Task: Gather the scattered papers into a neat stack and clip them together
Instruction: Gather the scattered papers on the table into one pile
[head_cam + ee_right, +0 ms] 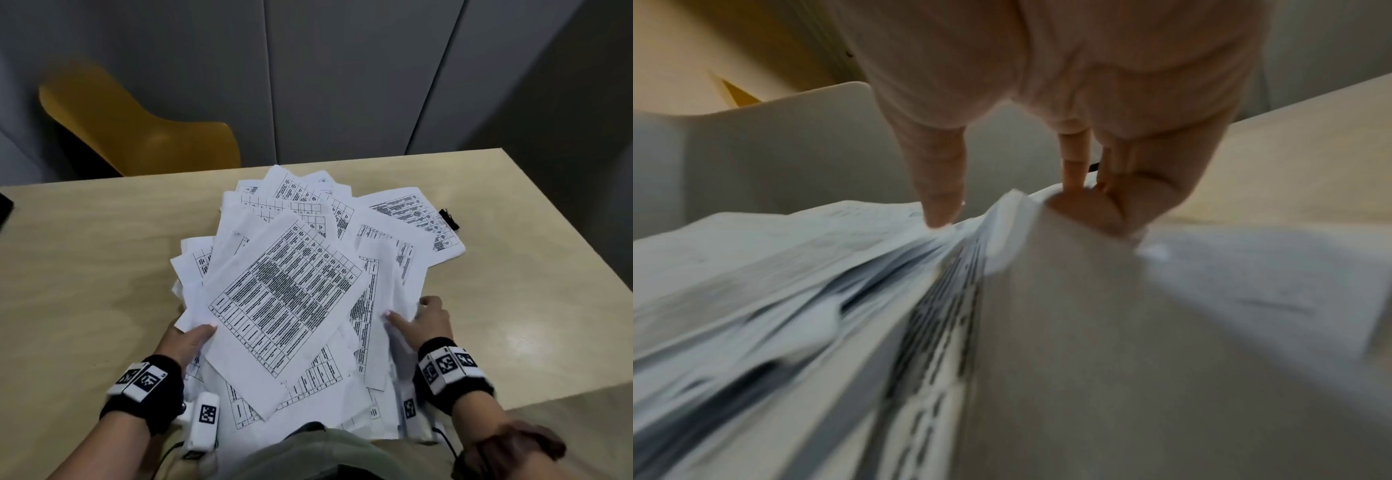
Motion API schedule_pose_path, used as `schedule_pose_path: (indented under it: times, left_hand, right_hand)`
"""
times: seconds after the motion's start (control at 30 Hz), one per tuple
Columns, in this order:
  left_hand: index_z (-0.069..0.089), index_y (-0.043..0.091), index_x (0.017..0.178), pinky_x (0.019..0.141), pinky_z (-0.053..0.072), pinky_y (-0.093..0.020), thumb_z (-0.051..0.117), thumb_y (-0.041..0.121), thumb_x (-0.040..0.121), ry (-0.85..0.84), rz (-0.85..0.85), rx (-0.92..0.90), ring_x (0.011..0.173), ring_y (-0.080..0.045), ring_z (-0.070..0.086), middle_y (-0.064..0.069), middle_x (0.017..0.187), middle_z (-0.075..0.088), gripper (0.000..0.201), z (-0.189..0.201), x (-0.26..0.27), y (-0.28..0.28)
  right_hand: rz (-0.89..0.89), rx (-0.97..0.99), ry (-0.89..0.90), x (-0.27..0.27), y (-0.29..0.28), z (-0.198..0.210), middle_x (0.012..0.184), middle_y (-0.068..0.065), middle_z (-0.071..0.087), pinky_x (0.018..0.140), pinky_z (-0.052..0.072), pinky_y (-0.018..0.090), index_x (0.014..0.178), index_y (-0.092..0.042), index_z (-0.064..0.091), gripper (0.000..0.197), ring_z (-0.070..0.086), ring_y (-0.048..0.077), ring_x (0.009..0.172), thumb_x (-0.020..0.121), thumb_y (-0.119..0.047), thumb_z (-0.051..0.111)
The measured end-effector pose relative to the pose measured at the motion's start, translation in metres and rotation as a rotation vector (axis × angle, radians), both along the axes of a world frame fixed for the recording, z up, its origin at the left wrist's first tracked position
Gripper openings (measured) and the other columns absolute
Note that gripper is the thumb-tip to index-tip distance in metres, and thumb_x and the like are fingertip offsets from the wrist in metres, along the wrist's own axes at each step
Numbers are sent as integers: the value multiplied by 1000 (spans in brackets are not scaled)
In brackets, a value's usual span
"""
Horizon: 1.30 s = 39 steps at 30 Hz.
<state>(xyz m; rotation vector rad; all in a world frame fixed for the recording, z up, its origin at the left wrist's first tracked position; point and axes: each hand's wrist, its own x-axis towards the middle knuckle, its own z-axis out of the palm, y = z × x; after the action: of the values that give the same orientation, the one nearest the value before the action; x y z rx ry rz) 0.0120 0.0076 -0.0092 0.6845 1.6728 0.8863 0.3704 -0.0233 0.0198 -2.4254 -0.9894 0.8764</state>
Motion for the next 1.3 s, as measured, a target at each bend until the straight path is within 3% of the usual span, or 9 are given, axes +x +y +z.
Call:
schedule_pose_path:
  times: [0.17, 0.3, 0.57, 0.67, 0.77, 0.93, 1.0, 1.17, 1.3]
  left_hand:
    - [60, 3, 112, 97, 44, -50, 63, 4, 83, 8, 32, 0, 94, -32, 62, -10, 94, 66, 29, -9, -2, 0]
    - [58, -1, 116, 98, 43, -51, 63, 2, 82, 11, 37, 17, 97, -33, 62, -14, 99, 66, 34, -12, -3, 0]
    - [58, 1, 117, 100, 43, -53, 67, 4, 80, 6, 67, 15, 102, -32, 62, -15, 108, 65, 38, -19, 0, -1]
    - [57, 1, 118, 100, 42, -55, 69, 6, 79, 7, 61, 7, 104, -33, 61, -15, 110, 65, 41, -20, -1, -1]
    - [59, 2, 115, 100, 42, -53, 67, 6, 80, 9, 49, 6, 101, -33, 62, -14, 106, 66, 36, -21, -2, 0]
    - [62, 0, 90, 69, 45, -26, 62, -2, 82, 5, 32, 6, 71, -21, 59, -3, 64, 70, 8, -20, -1, 3]
    - [63, 0, 81, 64, 41, -25, 62, -3, 81, 2, 32, -6, 67, -21, 56, -5, 61, 67, 3, -18, 1, 4]
    - [63, -6, 86, 56, 46, -23, 62, -1, 82, 24, -6, -56, 52, -20, 63, 1, 51, 67, 7, -20, -1, 8]
    - [62, -10, 106, 82, 45, -33, 64, 5, 82, 19, -27, -98, 86, -29, 62, -20, 95, 67, 29, -23, -2, 9]
  right_hand:
    - [52, -5, 50, -24, -7, -2, 131, 17, 46, 92, 44, 35, 133, -12, 27, 90, 50, 33, 116, 64, -23, 83]
    - [-31, 21, 111, -24, -12, -4, 116, 15, 56, 67, 42, 27, 129, -20, 24, 78, 54, 28, 87, 70, -19, 76]
    - [-123, 55, 241, -28, -11, -6, 120, 17, 55, 89, 42, 34, 128, -16, 29, 80, 54, 32, 108, 67, -22, 80]
    - [-141, 54, 304, -32, -9, -13, 97, 4, 57, 88, 44, 33, 120, -16, 40, 65, 56, 27, 96, 68, -19, 79]
    - [-34, 26, 244, -35, -10, -17, 74, -1, 63, 77, 52, 31, 87, -16, 61, 19, 63, 24, 80, 71, -20, 70]
    - [-33, 29, 112, -5, -16, -6, 103, 18, 68, 81, 43, 24, 108, -2, 64, 33, 65, 31, 95, 79, -17, 64]
    - [-47, 67, 27, 12, -22, 3, 107, 21, 67, 80, 42, 27, 109, 1, 62, 30, 63, 33, 97, 83, -13, 62]
    - [-129, 181, -80, 39, -29, 14, 109, 22, 66, 96, 46, 43, 112, 0, 60, 28, 62, 37, 100, 85, -10, 60]
    - [-165, 299, -185, 51, -31, 29, 108, 23, 67, 96, 47, 43, 111, -2, 61, 28, 62, 39, 99, 85, -9, 59]
